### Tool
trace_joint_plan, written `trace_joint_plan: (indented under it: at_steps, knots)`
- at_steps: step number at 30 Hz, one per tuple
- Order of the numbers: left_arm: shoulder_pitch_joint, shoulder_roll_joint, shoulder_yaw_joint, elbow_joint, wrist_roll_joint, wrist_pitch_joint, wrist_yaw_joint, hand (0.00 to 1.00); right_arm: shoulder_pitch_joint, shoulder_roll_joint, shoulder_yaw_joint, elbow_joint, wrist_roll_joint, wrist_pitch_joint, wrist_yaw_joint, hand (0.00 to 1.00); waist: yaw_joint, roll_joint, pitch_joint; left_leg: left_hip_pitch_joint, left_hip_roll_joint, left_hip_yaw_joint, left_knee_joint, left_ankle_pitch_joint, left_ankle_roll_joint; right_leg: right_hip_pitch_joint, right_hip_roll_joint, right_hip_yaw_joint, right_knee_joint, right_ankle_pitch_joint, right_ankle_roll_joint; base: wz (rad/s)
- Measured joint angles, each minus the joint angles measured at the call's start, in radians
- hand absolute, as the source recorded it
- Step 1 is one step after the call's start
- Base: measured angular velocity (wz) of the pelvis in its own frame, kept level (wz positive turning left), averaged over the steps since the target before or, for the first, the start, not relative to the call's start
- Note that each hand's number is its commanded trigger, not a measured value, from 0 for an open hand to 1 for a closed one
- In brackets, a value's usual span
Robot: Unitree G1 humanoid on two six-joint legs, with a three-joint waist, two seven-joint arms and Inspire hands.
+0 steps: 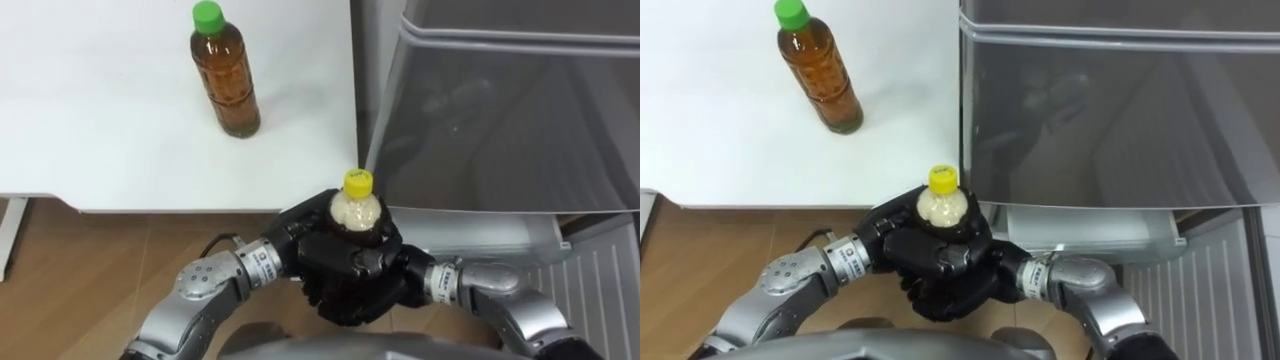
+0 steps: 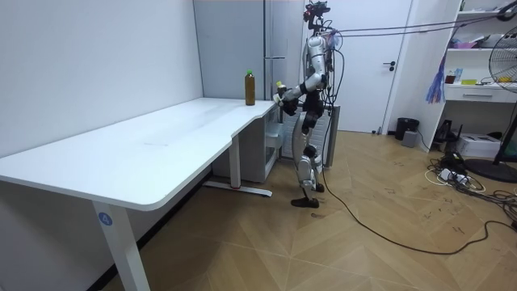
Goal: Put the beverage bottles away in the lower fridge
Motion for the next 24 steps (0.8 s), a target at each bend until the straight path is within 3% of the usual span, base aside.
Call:
trace_joint_plan:
  at_steps: [8,9,10,11,12,13,24]
  knots:
    - [-0.001,-0.002,0.003,0.006,-0.022,0.01,0.001,1.0,0.0,-0.003,0.007,0.0,-0.001,-0.009,0.0,1.0,-0.001,0.0,0.0002,-0.001,0.0,0.0,-0.001,0.0,0.0,0.0,0.0,0.001,0.0,0.0,0.0,0.0]
    - [-0.001,-0.003,0.005,0.006,-0.023,0.01,0.001,0.93,0.0,-0.003,0.007,0.0,-0.001,-0.009,0.0,1.0,-0.001,0.0,0.0003,-0.001,0.0,0.0,-0.001,0.0,0.0,0.0,0.0,0.001,0.0,0.0,0.0,0.0]
    - [-0.001,-0.003,0.005,0.006,-0.023,0.01,0.001,0.69,0.0,-0.003,0.007,0.0,-0.001,-0.009,0.0,1.0,-0.001,0.0,0.0004,-0.001,0.0,0.0,-0.001,0.0,0.0,0.0,0.001,0.001,0.0,0.0,0.0,0.0]
    - [-0.001,-0.003,0.005,0.006,-0.023,0.01,0.001,0.63,0.0,-0.003,0.007,0.0,-0.001,-0.009,0.0,1.0,-0.001,0.0,0.0004,-0.001,0.0,0.0,-0.001,0.0,0.0,0.0,0.001,0.001,0.0,0.0,0.0,0.0]
    - [-0.001,-0.003,0.005,0.006,-0.023,0.01,0.001,0.16,0.0,-0.003,0.007,0.0,-0.001,-0.009,0.0,1.0,-0.001,0.0,0.0005,-0.001,0.0,0.0,-0.001,0.0,0.0,0.0,0.001,0.001,0.0,0.0,0.0,0.0]
    - [-0.001,-0.003,0.005,0.006,-0.024,0.01,0.001,0.0,0.0,-0.003,0.007,0.0,0.0,-0.009,0.0,1.0,-0.002,0.0,0.0005,-0.001,0.0,0.0,-0.001,0.0,0.0,0.0,0.0,0.001,0.0,0.0,0.0,0.0]
    - [-0.001,0.014,0.005,0.006,-0.019,0.01,0.001,0.0,0.001,-0.021,0.017,0.0,0.002,-0.008,0.007,1.0,0.0,0.001,0.0013,-0.002,0.001,0.001,-0.001,0.0,0.0,0.001,0.001,0.001,0.001,0.0,0.0,0.0]
